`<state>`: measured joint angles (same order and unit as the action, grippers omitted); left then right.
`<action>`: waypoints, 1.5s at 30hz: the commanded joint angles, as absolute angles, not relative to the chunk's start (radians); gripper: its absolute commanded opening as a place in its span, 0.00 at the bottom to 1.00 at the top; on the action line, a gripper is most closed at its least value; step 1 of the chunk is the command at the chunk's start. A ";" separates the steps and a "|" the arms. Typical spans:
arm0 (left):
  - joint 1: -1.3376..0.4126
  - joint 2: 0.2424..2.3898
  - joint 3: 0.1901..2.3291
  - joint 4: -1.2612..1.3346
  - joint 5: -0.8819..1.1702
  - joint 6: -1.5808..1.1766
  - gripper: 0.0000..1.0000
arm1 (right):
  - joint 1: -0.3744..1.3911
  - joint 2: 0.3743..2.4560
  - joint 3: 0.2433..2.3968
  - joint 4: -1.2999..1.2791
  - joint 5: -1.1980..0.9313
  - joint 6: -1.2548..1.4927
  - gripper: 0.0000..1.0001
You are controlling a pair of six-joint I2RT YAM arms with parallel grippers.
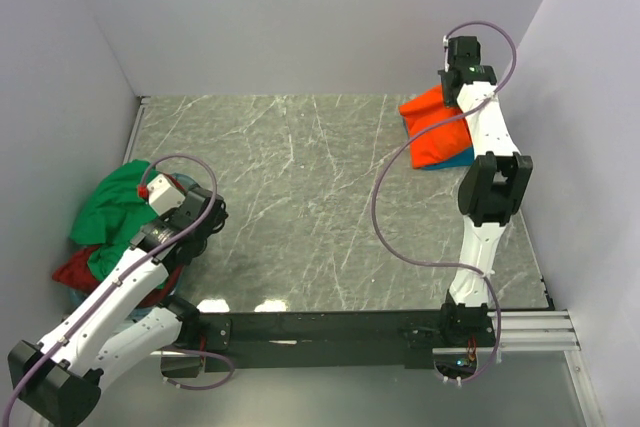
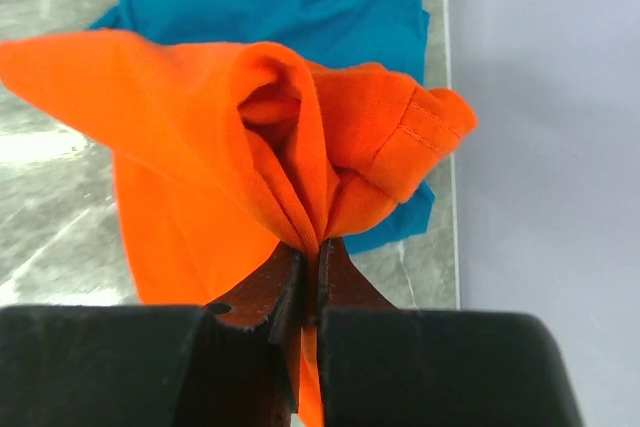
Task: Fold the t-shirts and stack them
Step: Neatly place the folded tshirt to the corner
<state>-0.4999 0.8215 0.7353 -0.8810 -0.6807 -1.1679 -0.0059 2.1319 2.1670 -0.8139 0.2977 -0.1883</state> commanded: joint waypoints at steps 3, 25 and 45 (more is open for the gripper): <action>-0.502 0.838 0.778 -0.890 -0.721 -1.181 0.99 | -0.046 2.235 2.275 -0.749 0.259 -0.204 0.00; -0.502 0.857 0.799 -0.902 -0.727 -1.193 0.99 | -0.184 2.378 2.246 -0.545 0.301 -0.061 0.78; -0.500 0.724 0.802 -0.839 -0.660 -1.149 0.99 | -0.065 1.777 1.725 -0.431 0.204 0.258 0.89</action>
